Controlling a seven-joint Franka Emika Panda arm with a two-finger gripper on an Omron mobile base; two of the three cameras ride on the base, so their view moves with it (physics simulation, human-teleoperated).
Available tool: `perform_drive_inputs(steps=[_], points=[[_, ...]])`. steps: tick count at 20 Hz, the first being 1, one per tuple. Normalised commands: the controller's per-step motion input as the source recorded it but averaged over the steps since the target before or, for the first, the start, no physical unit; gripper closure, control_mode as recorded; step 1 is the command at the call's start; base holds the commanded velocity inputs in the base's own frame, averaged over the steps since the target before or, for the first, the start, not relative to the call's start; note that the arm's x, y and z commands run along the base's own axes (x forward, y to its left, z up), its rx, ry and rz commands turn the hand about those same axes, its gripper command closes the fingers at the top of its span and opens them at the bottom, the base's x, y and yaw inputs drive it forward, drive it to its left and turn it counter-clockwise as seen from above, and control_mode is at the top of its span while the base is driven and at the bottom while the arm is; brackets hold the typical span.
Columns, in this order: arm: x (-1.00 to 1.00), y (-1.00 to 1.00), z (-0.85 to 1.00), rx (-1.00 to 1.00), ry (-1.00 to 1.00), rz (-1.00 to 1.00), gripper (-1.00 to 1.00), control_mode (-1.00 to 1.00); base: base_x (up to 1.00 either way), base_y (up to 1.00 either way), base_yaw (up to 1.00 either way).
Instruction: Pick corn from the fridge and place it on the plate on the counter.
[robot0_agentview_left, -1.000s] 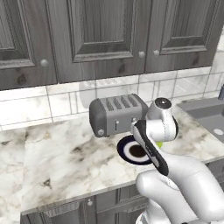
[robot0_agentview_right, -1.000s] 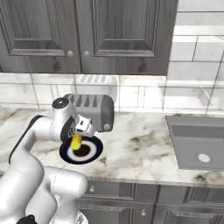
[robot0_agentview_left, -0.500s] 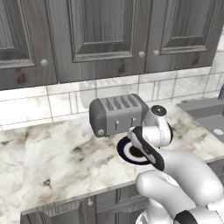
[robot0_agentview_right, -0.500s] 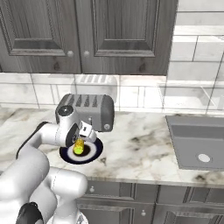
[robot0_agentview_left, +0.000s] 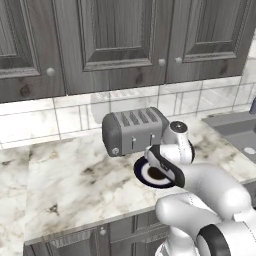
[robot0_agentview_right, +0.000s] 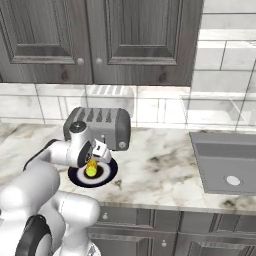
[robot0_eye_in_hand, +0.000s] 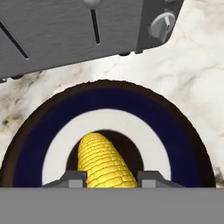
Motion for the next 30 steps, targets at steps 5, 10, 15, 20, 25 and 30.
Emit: perform_drive_inputs(steps=[5,10,15,20,25,30], points=[[0.08,0.02,-0.27,0.00,0.00,0.00,1.00,-1.00,0.00,0.00,0.00],[0.09,0.02,-0.14,0.00,0.00,0.00,-1.00,-1.00,0.00,0.00,0.00],[0.20,0.00,0.00,0.00,0.00,0.00,-1.00,-1.00,0.00,0.00,0.00],[0.05,0.00,0.12,0.00,0.00,0.00,-1.00,-1.00,0.00,0.00,0.00],[-0.68,-0.01,0.49,0.00,0.00,-0.01,-1.00,-1.00,0.00,0.00,0.00],[-0.88,0.00,0.47,0.00,0.00,0.00,-1.00,-1.00,0.00,0.00,0.00]])
